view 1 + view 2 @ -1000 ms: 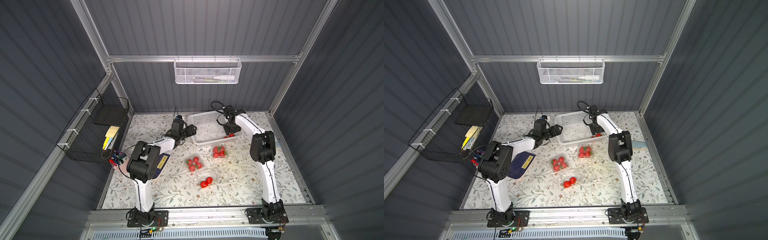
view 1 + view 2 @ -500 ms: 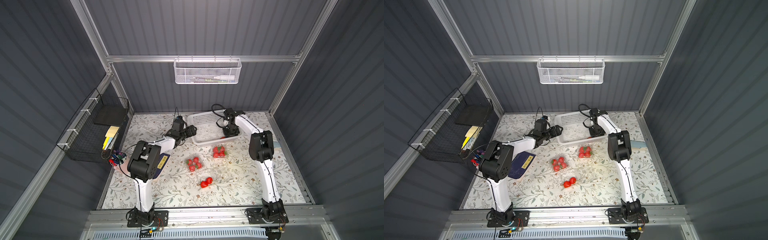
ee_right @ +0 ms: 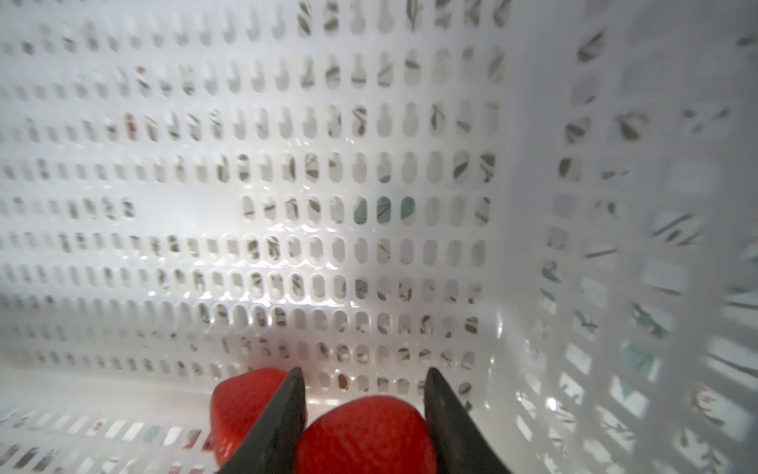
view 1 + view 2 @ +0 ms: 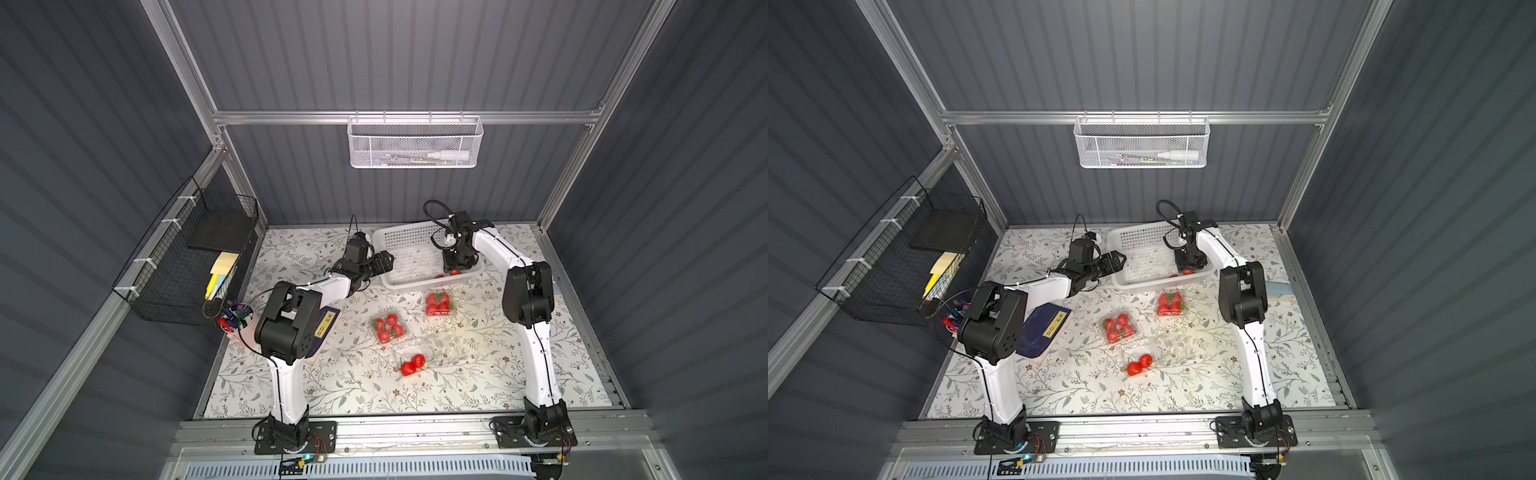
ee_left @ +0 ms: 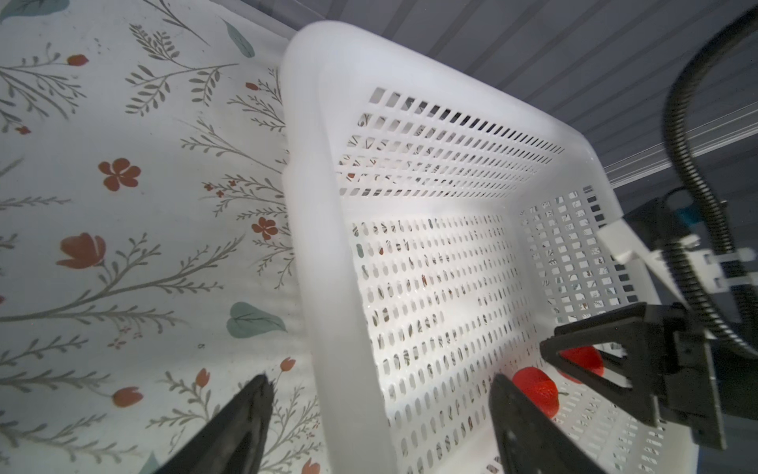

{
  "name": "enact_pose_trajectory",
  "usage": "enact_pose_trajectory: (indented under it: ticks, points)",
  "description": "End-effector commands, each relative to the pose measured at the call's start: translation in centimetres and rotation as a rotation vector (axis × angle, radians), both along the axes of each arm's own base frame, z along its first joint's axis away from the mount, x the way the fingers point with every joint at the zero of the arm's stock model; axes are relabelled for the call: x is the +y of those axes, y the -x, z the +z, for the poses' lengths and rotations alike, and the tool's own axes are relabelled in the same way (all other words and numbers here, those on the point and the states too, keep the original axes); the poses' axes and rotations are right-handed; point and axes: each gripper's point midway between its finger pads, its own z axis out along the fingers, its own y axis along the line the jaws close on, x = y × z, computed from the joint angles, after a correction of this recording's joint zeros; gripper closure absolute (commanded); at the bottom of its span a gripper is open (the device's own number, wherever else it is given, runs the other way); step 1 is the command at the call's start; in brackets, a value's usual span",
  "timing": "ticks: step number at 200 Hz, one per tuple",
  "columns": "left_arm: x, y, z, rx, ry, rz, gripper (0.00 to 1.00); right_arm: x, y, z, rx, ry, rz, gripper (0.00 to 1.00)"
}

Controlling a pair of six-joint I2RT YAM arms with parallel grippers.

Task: Pack strawberries into containers
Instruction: Pick up the strawberry from the basket, then place the strawberry in the packing box.

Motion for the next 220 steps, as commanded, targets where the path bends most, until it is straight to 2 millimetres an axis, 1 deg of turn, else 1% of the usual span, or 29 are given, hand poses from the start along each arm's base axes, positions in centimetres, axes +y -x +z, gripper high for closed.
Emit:
enact_pose_trajectory:
  ticks: [1, 25, 46, 62, 80, 102, 114, 115, 116, 118, 125, 132, 136, 152, 171, 173, 178, 195, 204, 220]
  points:
    - [-0.2, -0.2, 0.9, -0.019, -0.007, -0.023, 0.15, 1.2, -0.6, 2.9, -0.068, -0.068, 0.0, 0.93]
    - [-0.2, -0.1, 0.7, -0.014, -0.009, -0.024, 0.15, 1.7, -0.7, 3.7, -0.085, -0.107, -0.005, 0.95]
    - [0.0, -0.1, 1.1, -0.021, -0.009, -0.018, 0.15, 2.6, -0.5, 4.8, -0.096, -0.166, -0.006, 0.96]
    - [0.1, -0.2, 2.1, -0.037, -0.009, -0.011, 0.15, 3.5, -0.1, 6.5, -0.109, -0.228, -0.002, 0.97]
    - [0.3, -0.2, 3.2, -0.056, -0.007, 0.001, 0.15, 4.8, 0.8, 9.2, -0.147, -0.273, 0.026, 0.97]
    - [0.8, 0.0, 4.5, -0.072, 0.009, 0.024, 0.15, 6.5, 3.1, 12.2, -0.199, -0.296, 0.073, 0.97]
    - [1.1, 0.0, 5.2, -0.086, 0.018, 0.036, 0.15, 7.7, 4.8, 13.7, -0.224, -0.311, 0.099, 0.97]
    - [1.1, 0.0, 5.3, -0.087, 0.019, 0.037, 0.15, 7.7, 5.1, 14.1, -0.23, -0.314, 0.103, 0.97]
    - [1.1, 0.0, 5.4, -0.089, 0.02, 0.038, 0.15, 7.9, 5.2, 13.9, -0.226, -0.314, 0.106, 0.97]
    - [1.2, 0.0, 5.5, -0.09, 0.022, 0.042, 0.15, 8.0, 5.6, 14.4, -0.235, -0.317, 0.111, 0.97]
    - [1.5, 0.0, 5.9, -0.095, 0.026, 0.051, 0.15, 8.7, 6.6, 15.0, -0.25, -0.32, 0.126, 0.97]
    - [1.8, 0.0, 6.3, -0.099, 0.032, 0.059, 0.15, 9.3, 7.9, 15.1, -0.253, -0.324, 0.142, 0.97]
    - [2.0, 0.0, 6.6, -0.104, 0.036, 0.063, 0.15, 9.7, 8.6, 15.6, -0.263, -0.333, 0.153, 0.97]
    - [2.7, -0.1, 8.1, -0.126, 0.052, 0.083, 0.15, 11.2, 11.5, 15.6, -0.259, -0.364, 0.187, 0.97]
    - [3.6, -0.2, 10.1, -0.15, 0.064, 0.116, 0.15, 13.0, 15.4, 14.6, -0.226, -0.405, 0.235, 0.97]
    - [3.7, -0.2, 10.4, -0.155, 0.066, 0.12, 0.15, 13.5, 16.1, 14.4, -0.206, -0.426, 0.253, 0.97]
    - [4.0, -0.2, 10.9, -0.161, 0.068, 0.134, 0.15, 14.0, 17.3, 14.0, -0.194, -0.443, 0.278, 0.97]
    - [4.9, -0.2, 12.2, -0.175, 0.07, 0.169, 0.14, 15.4, 20.8, 12.3, -0.153, -0.457, 0.339, 0.98]
    - [5.5, -0.1, 12.6, -0.177, 0.072, 0.186, 0.14, 16.2, 22.4, 11.4, -0.135, -0.458, 0.375, 0.98]
    - [5.9, 0.2, 13.4, -0.186, 0.085, 0.196, 0.14, 17.1, 24.8, 9.5, -0.103, -0.45, 0.428, 0.98]
